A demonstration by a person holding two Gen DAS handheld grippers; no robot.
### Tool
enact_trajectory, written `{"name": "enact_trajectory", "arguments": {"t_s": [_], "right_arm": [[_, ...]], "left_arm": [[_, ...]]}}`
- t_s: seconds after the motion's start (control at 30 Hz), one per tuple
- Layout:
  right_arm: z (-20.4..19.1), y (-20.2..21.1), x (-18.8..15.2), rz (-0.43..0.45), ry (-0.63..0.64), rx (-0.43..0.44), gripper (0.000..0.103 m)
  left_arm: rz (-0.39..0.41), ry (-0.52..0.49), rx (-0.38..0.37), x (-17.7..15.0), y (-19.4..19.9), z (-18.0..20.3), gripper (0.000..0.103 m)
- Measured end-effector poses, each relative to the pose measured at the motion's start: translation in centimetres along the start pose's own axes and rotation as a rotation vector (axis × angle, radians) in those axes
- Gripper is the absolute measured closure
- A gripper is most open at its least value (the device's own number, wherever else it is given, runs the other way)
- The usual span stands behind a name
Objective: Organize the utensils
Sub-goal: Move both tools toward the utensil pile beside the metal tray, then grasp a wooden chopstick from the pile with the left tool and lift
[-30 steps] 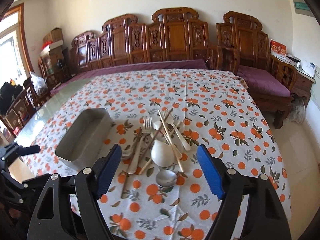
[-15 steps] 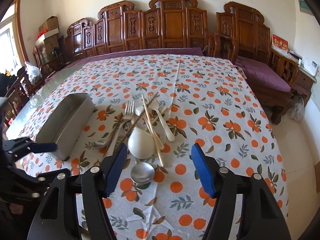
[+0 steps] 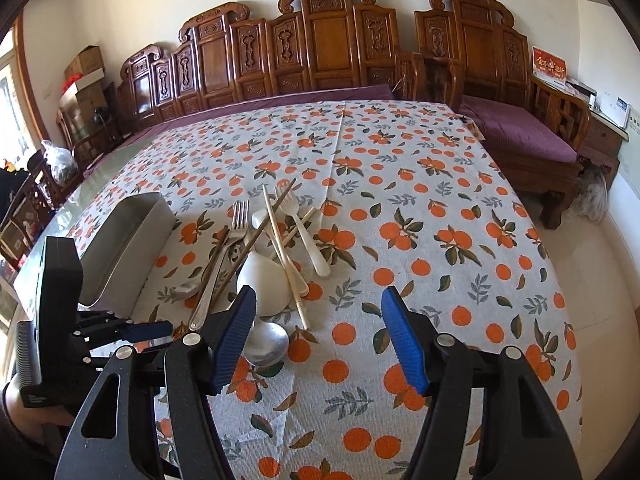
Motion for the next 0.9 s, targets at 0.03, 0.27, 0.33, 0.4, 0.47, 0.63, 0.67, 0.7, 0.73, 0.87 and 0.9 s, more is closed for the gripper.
{"name": "enact_trajectory", "arguments": {"t_s": [0.03, 0.27, 0.33, 0.4, 0.47, 0.63, 0.67, 0.7, 0.73, 0.87, 0.9], "right_arm": [[-0.1, -0.1, -0.1, -0.004, 0.002, 0.001, 0.036], [-1.7, -1.4, -0.8, -0.032, 0.041, -0.014, 0.036], [-2.3, -1.7, -1.1, -0.038, 0.046, -0.018, 0.036], [-2.9, -2.0, -1.2, -0.044, 0.046, -0.014, 0.036], [-3.5, -2.3, -1.4, -0.049, 0.044, -0.009, 0.036], [-6.0, -3.4, -1.2, -0.069, 0.061, 0.001, 0.039], [-6.6, -3.7, -1.1, -0.072, 0.069, 0.004, 0.04], [-7.2, -3.9, -0.9, -0.073, 0.076, 0.006, 0.042], [-7.6, -4.1, -0.7, -0.073, 0.08, 0.009, 0.044], [-9.2, -5.1, 0.2, -0.075, 0.078, 0.031, 0.048], [-9.5, -5.4, 0.4, -0.076, 0.075, 0.041, 0.05]], "left_arm": [[0.001, -0.001, -0.001, -0.1, 0.0, -0.2, 0.09], [0.015, -0.01, -0.017, -1.1, 1.3, -2.1, 0.099], [0.031, -0.019, -0.023, -1.3, 2.0, -2.6, 0.099], [0.055, -0.025, -0.03, -1.5, 2.9, -3.1, 0.099], [0.072, -0.023, -0.053, -1.7, 3.7, -3.5, 0.099], [0.124, -0.01, -0.098, -2.0, 5.4, -4.5, 0.099], [0.13, -0.008, -0.105, -2.0, 5.7, -4.6, 0.1], [0.136, -0.007, -0.114, -2.1, 6.0, -4.8, 0.1], [0.144, -0.008, -0.12, -2.1, 6.2, -4.9, 0.1], [0.173, -0.001, -0.154, -2.1, 7.4, -5.3, 0.1], [0.187, 0.002, -0.159, -2.1, 7.9, -5.5, 0.101]]}}
Point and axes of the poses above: each gripper's, at about its wrist camera, not at the fingertips, and y roughly against the way its jaws point, z to its right, x to its top, the point moved 3 cm from there along -y, roughly the way its jaws point, and after that the axes turned 12 degrees about -z, right-handed, at the moved point
